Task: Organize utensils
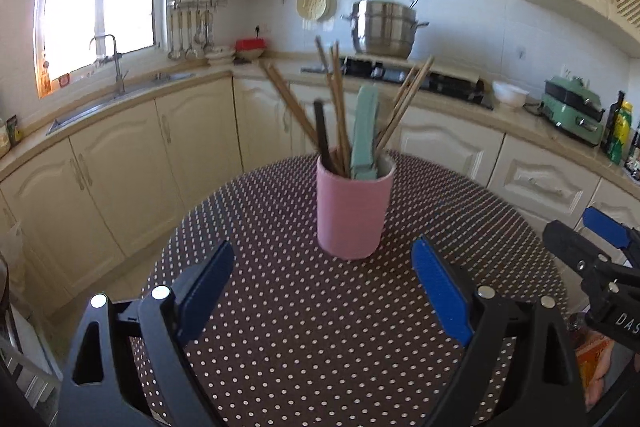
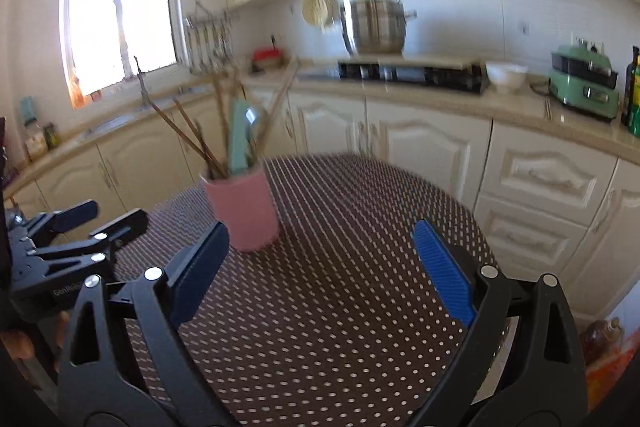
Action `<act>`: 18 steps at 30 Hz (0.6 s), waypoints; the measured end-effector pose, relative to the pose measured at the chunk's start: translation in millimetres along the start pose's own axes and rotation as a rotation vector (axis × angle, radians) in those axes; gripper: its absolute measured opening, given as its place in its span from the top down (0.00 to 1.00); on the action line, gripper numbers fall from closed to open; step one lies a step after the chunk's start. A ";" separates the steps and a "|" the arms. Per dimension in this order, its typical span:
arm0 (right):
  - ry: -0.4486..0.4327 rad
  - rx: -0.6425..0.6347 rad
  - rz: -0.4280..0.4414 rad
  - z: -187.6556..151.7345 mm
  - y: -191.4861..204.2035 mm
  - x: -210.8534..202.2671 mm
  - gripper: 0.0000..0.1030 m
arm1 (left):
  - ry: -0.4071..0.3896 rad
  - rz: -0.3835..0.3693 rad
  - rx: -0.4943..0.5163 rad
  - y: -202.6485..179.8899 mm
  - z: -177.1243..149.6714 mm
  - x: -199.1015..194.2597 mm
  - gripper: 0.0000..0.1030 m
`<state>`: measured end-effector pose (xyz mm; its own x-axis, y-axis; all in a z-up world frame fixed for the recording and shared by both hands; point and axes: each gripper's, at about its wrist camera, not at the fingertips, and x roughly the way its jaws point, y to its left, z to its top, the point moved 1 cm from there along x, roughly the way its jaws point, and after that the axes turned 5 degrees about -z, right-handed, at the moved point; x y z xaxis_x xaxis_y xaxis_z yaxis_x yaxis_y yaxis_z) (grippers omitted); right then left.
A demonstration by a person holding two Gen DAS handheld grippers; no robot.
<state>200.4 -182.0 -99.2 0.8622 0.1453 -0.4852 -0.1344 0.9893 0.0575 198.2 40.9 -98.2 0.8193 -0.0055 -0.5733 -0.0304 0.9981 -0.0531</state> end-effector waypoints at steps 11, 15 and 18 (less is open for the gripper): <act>0.393 -0.094 -0.091 -35.4 -18.9 146.9 0.11 | 0.300 0.174 -0.138 65.4 -22.1 119.1 0.14; 0.410 -0.114 -0.074 -31.1 -20.7 167.5 0.09 | 0.331 0.190 -0.169 78.8 -19.6 143.7 0.14; 0.420 -0.123 -0.066 -26.9 -23.0 180.3 0.06 | 0.318 0.195 -0.164 81.2 -19.9 152.0 0.13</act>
<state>345.8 -178.9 -211.4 0.6011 0.0379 -0.7983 -0.1649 0.9833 -0.0775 308.9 119.9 -206.0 0.5718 0.1386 -0.8086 -0.2795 0.9596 -0.0333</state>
